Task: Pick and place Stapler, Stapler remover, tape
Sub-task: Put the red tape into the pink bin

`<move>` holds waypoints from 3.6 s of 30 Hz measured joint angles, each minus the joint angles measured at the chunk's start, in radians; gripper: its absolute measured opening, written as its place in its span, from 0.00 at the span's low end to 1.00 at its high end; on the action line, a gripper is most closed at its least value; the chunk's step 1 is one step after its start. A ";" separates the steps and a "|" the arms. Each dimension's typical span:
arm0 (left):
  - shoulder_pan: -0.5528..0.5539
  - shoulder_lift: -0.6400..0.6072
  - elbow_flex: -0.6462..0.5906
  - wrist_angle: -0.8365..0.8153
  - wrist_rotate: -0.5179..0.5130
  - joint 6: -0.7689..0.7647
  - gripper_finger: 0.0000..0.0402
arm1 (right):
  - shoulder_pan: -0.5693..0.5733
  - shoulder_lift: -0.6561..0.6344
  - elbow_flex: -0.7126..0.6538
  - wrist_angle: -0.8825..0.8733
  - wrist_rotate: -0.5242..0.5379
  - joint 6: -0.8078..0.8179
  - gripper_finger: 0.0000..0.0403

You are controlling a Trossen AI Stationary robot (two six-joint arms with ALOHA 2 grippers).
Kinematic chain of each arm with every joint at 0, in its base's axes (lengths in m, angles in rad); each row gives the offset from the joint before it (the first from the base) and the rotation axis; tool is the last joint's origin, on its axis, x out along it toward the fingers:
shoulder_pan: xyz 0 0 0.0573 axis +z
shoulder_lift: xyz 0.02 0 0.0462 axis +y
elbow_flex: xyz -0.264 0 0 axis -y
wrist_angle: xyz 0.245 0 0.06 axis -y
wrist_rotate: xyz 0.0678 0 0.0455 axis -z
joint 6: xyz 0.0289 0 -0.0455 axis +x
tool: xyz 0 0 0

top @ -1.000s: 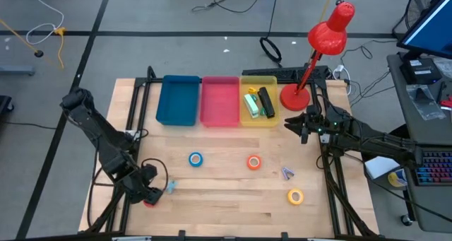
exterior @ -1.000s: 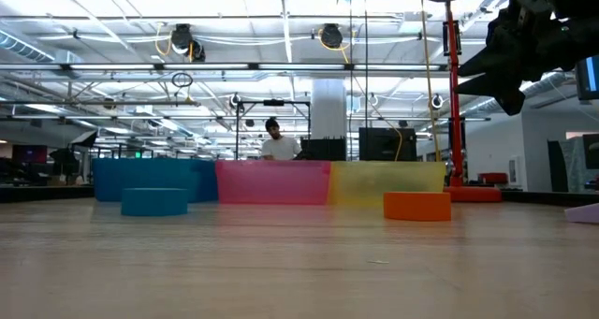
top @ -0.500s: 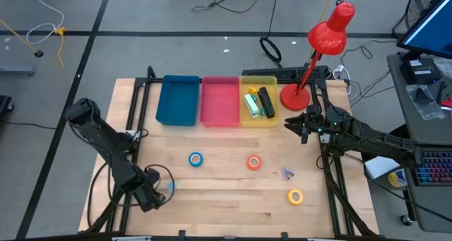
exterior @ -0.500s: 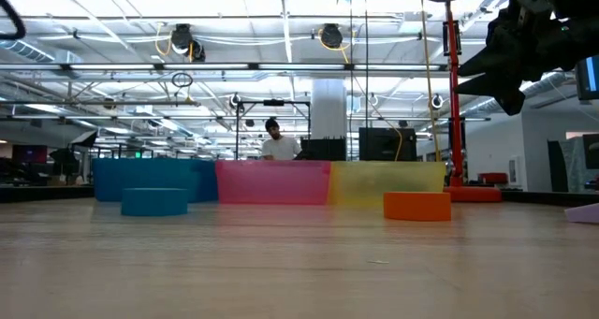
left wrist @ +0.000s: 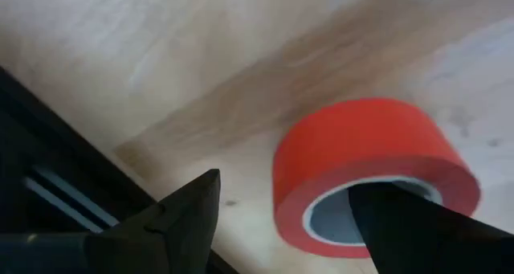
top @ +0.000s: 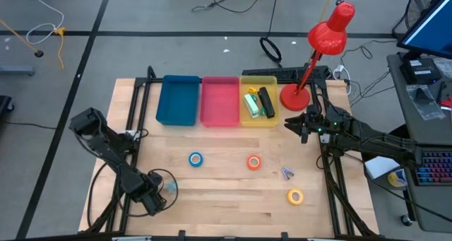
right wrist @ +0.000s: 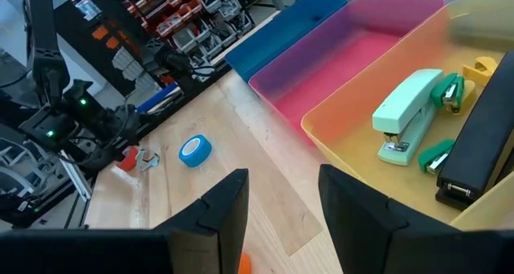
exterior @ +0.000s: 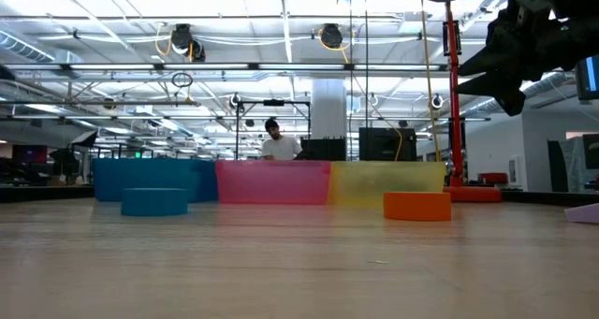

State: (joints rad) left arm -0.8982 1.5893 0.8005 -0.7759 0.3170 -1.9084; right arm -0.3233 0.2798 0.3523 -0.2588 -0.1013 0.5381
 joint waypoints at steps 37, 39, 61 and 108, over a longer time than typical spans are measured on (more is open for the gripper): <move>0.195 -0.323 0.011 0.409 -0.421 0.067 0.09 | 0.040 0.109 -0.122 0.655 -0.165 0.069 0.36; 0.250 -0.322 0.011 0.458 -0.424 0.126 0.09 | 0.073 0.157 -0.143 0.766 -0.164 0.046 0.36; 0.726 -0.319 0.011 0.992 -0.255 0.516 0.09 | 0.482 0.781 0.152 1.112 0.171 -0.498 0.43; 0.783 -0.316 0.012 1.072 -0.156 0.523 0.09 | 0.452 1.246 0.684 0.896 0.149 -0.662 0.50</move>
State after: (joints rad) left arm -0.1152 1.2733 0.8129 0.2962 0.1613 -1.3857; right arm 0.1289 1.5256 1.0359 0.6377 0.0478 -0.1240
